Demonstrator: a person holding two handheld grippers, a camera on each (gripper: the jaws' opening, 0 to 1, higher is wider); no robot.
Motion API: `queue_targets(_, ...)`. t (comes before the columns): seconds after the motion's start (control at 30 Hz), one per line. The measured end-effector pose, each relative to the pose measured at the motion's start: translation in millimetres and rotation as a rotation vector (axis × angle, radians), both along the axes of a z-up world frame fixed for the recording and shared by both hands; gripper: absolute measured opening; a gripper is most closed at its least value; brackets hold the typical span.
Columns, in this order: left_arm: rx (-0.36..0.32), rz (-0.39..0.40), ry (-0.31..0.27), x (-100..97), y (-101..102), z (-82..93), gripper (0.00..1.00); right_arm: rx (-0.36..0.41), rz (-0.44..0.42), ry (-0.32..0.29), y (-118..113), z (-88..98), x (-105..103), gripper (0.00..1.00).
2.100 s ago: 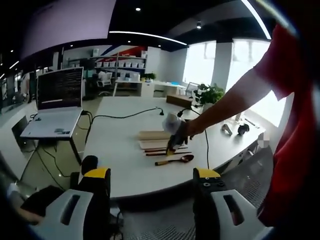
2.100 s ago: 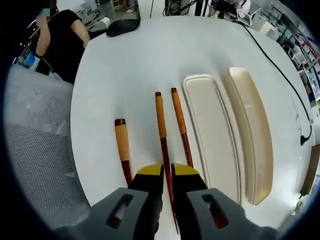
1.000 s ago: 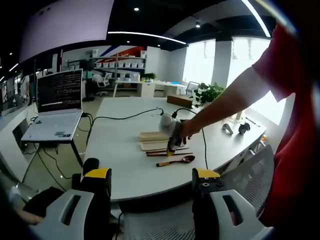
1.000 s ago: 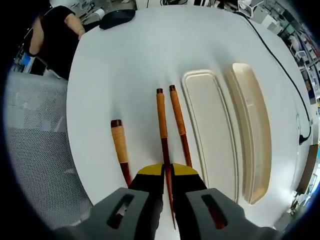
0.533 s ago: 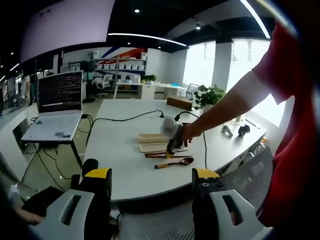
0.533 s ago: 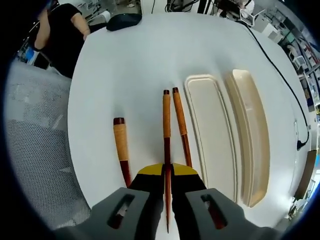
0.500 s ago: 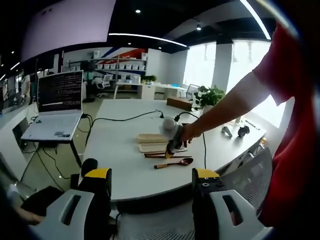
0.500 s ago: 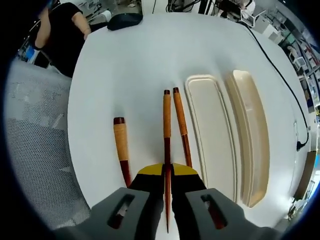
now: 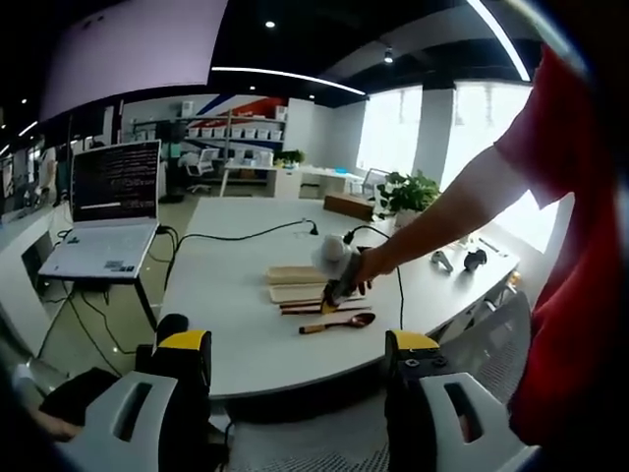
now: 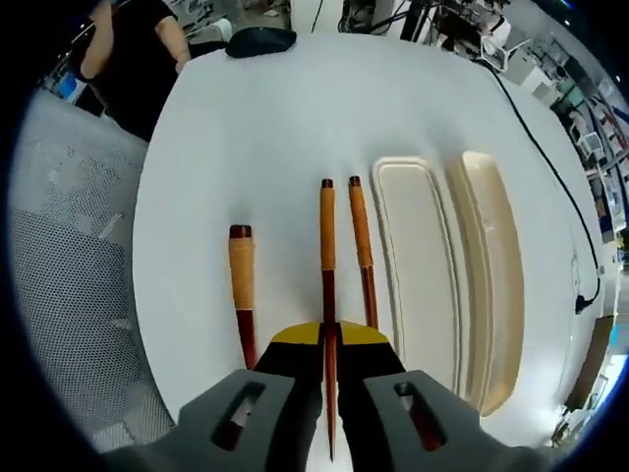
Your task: Arrange the utensils inside the cutlery case until each visible utensil rests in its matching compartment.
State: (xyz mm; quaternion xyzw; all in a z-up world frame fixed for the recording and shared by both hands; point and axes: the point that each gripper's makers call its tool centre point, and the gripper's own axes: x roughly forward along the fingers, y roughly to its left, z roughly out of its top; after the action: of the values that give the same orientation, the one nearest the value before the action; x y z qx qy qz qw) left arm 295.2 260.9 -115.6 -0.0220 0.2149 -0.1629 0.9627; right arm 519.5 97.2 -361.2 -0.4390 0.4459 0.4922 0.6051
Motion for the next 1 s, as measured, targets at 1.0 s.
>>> queue_targets(1.0, 0.025, -0.005, -0.021, 7.4, 1, 6.2, 0.73, 0.008, 0.022, -0.091, -11, 20.6, -4, 0.0)
